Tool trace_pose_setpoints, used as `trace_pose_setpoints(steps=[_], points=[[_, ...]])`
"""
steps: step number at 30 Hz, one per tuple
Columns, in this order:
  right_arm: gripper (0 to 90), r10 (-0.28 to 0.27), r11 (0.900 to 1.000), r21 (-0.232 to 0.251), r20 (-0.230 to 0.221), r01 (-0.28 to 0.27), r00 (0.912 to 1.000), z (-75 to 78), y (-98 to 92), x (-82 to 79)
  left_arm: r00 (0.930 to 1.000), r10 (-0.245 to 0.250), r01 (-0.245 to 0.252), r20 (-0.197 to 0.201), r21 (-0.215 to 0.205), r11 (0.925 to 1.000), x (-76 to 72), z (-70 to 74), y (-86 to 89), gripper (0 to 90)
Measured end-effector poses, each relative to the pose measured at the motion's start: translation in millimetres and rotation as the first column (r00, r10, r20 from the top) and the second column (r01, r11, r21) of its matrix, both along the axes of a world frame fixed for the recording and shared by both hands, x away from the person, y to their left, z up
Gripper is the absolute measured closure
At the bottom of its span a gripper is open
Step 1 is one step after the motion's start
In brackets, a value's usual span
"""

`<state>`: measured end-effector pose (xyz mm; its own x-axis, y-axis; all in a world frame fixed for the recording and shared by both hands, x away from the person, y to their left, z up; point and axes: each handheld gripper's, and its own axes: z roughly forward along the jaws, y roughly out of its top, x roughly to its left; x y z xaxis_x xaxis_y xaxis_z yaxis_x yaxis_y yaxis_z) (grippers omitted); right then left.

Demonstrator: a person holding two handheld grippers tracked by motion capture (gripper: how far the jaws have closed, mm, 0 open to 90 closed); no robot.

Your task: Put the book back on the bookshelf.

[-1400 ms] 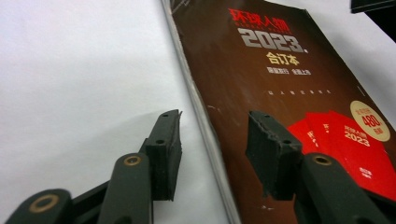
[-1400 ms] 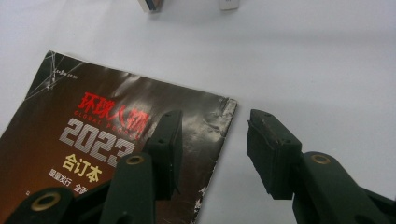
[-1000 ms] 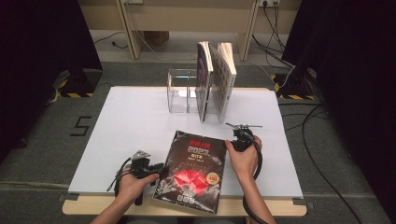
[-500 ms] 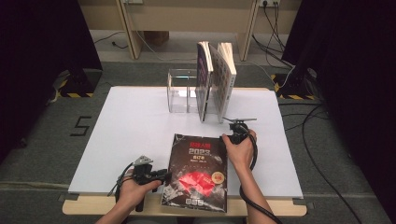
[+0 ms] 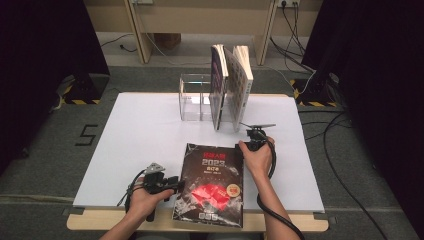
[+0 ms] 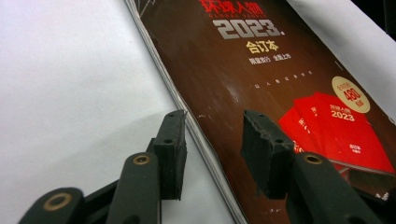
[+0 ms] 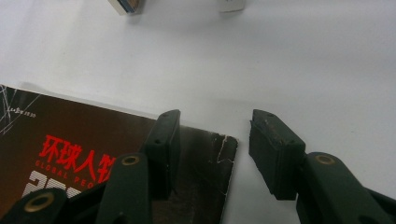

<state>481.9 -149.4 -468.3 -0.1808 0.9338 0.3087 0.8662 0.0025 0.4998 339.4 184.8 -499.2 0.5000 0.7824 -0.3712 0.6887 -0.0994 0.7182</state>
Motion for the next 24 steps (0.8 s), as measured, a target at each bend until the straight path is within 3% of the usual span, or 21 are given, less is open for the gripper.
trace_pose_setpoints(steps=[11,17,24], points=[[53.8,0.02,0.999,-0.026,0.02,-0.019,0.9996,-1.4,8.1,2.8,0.9997,-0.023,0.022,0.006,0.013,0.9997,1.4,-0.1,-3.0,60.0],[54.6,0.007,1.0,0.003,0.039,-0.007,0.9992,-3.5,5.4,-2.9,0.9996,-0.009,0.008,0.027,0.033,0.9994,-0.8,-1.0,-4.7,63.8],[54.4,0.014,0.999,0.044,0.006,-0.014,0.9999,-2.5,1.5,-11.1,0.9995,-0.003,0.002,0.033,0.042,0.9991,-2.0,-0.8,-6.4,64.0]])
